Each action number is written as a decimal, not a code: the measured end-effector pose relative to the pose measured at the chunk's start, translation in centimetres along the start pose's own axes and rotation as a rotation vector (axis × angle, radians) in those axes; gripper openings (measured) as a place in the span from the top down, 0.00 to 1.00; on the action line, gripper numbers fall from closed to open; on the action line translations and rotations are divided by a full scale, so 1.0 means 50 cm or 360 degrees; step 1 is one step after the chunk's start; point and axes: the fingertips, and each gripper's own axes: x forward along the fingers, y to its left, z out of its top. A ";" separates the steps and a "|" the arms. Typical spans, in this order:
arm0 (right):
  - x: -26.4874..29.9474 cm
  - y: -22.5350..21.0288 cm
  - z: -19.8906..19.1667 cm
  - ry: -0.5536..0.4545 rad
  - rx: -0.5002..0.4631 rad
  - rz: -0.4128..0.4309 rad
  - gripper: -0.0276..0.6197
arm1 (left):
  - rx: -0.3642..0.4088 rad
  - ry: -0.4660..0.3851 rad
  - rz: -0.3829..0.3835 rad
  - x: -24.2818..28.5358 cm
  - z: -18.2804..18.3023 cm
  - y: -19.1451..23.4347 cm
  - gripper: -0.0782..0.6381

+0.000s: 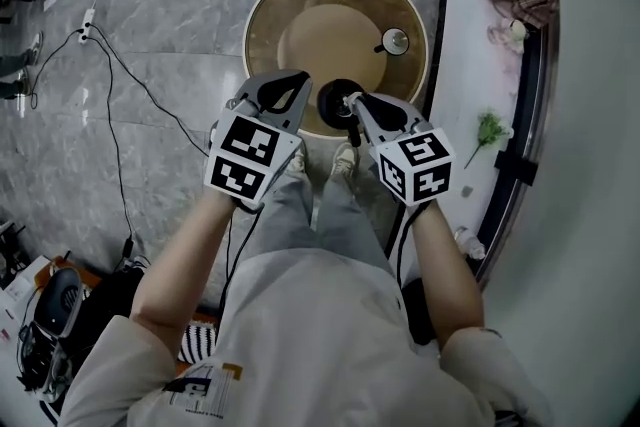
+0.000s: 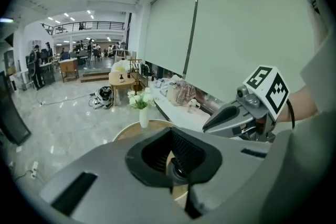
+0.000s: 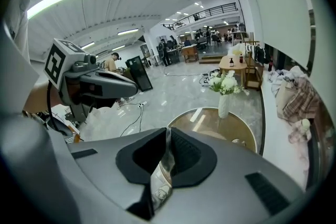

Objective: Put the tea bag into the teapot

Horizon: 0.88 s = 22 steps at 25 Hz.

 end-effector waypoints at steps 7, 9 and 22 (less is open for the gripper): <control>0.087 -0.033 -0.105 0.0170 0.0039 0.0014 0.91 | -0.0014 0.0173 -0.0059 0.074 -0.095 -0.013 0.88; 0.111 -0.043 -0.132 0.0212 0.0073 0.0020 0.91 | -0.0019 0.0212 -0.0098 0.093 -0.117 -0.022 0.88; 0.226 -0.096 -0.281 0.0476 0.0117 -0.0031 0.91 | -0.0097 0.0432 -0.0247 0.198 -0.248 -0.056 0.88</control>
